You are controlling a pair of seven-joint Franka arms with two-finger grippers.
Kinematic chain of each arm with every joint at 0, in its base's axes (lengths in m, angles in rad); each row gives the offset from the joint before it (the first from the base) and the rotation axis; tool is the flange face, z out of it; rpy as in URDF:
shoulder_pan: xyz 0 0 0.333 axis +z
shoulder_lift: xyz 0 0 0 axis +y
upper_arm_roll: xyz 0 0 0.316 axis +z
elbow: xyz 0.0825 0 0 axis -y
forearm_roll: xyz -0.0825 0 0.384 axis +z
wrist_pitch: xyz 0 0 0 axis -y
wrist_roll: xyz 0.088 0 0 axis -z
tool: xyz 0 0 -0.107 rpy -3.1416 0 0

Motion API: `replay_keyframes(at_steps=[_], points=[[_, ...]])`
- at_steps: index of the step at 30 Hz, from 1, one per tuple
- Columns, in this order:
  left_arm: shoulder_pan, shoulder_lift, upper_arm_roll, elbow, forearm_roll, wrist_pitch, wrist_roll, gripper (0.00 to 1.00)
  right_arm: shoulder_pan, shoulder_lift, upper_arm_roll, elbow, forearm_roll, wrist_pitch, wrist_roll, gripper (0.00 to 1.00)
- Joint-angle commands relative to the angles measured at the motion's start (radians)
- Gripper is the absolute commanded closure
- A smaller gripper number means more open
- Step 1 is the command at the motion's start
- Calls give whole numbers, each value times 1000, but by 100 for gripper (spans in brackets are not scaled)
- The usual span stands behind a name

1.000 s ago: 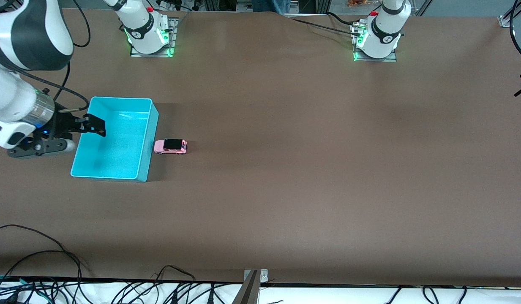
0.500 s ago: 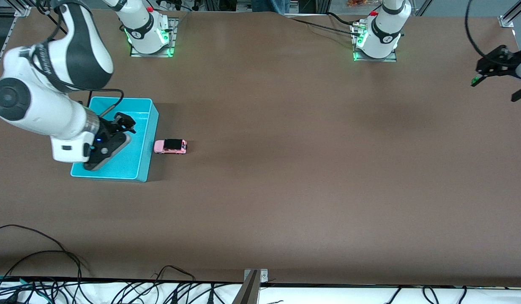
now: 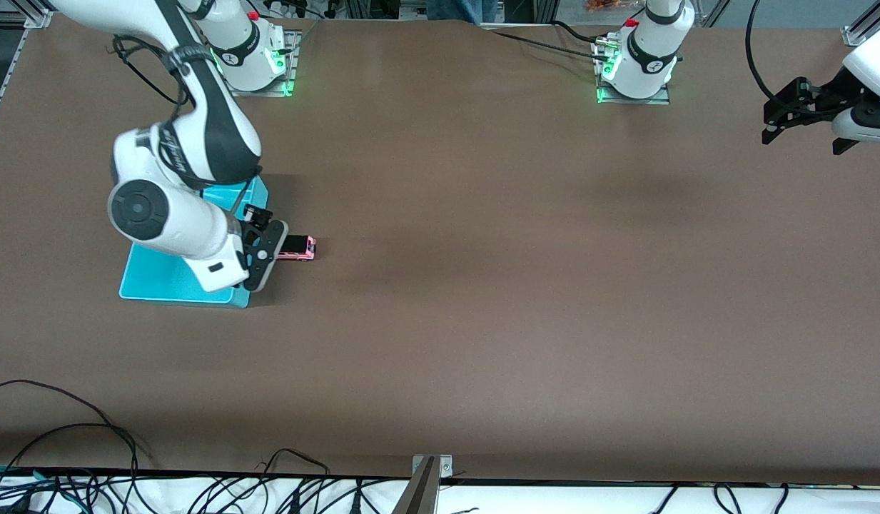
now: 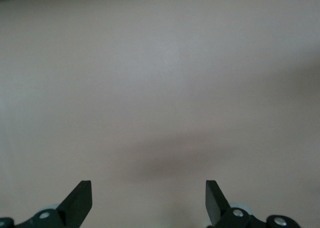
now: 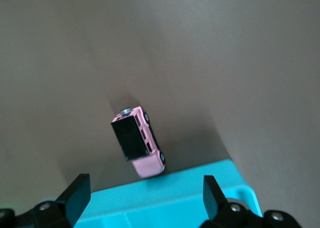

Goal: Wind and store pink jeep toy

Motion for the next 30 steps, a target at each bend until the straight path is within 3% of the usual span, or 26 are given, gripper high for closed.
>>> replay_keyframes(at_steps=[1, 11, 22, 28, 30], points=[[-9, 21, -4, 43, 8, -44, -107, 0, 1, -16, 0, -123, 7, 114, -122, 0], [-26, 144, 10, 242, 10, -168, -272, 0, 6, -24, 17, -324, 5, 327, -164, 0], [-14, 170, 13, 233, 19, -145, -264, 0, 4, -32, 17, -468, 2, 488, -275, 0], [17, 135, 13, 163, 7, -66, -262, 0, 4, -32, 14, -510, 2, 568, -332, 0], [19, 109, 14, 126, -2, -53, -262, 0, 4, -32, 12, -510, -7, 568, -347, 7]])
